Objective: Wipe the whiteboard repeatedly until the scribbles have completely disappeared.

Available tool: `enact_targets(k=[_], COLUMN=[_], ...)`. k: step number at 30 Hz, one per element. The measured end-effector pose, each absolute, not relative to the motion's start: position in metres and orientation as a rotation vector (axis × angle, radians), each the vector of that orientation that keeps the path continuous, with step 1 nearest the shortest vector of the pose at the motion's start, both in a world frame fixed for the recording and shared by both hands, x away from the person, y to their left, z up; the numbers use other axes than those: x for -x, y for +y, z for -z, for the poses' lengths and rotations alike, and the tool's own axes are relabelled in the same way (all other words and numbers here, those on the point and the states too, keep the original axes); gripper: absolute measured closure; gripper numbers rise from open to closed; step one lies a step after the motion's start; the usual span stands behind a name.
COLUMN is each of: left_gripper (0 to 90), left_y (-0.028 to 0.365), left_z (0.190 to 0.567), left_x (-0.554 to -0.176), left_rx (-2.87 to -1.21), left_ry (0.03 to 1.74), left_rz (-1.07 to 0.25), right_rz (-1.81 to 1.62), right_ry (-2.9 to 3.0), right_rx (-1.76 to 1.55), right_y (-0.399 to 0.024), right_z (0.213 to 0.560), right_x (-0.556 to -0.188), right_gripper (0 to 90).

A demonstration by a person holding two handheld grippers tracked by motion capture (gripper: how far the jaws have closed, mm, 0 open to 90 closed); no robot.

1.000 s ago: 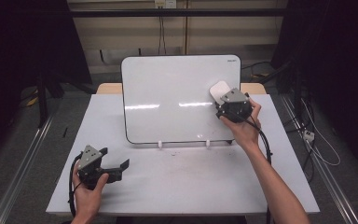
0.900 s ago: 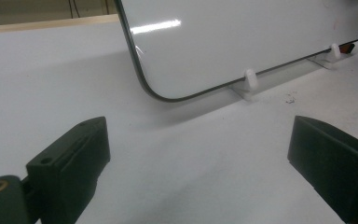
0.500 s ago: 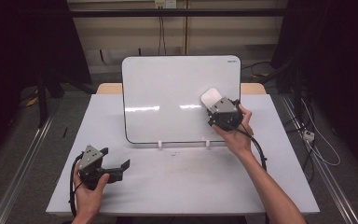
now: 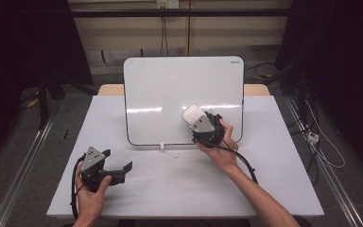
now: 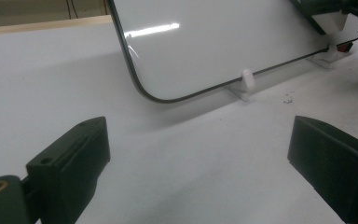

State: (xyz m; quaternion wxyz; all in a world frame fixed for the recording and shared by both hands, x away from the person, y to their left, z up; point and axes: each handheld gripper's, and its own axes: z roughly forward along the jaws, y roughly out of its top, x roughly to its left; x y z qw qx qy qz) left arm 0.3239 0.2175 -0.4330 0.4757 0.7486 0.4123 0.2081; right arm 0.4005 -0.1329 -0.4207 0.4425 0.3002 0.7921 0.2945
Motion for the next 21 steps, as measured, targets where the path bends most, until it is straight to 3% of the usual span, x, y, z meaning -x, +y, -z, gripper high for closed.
enact_targets(k=[8,21], left_gripper=[5.4,5.4], left_y=[0.22,0.219], left_z=[0.433,0.433], left_x=[-0.324,-0.324], left_rx=[-1.826,-1.822], left_ry=[1.015,1.016], left_rz=[-0.509,-0.509], right_rz=[-0.714,-0.729], right_ry=[1.968,1.92], right_rx=[-0.747,-0.863], right_y=[-0.135,-0.173], right_z=[0.428,0.424], right_x=[-0.393,-0.394], right_gripper=[31.7,31.7])
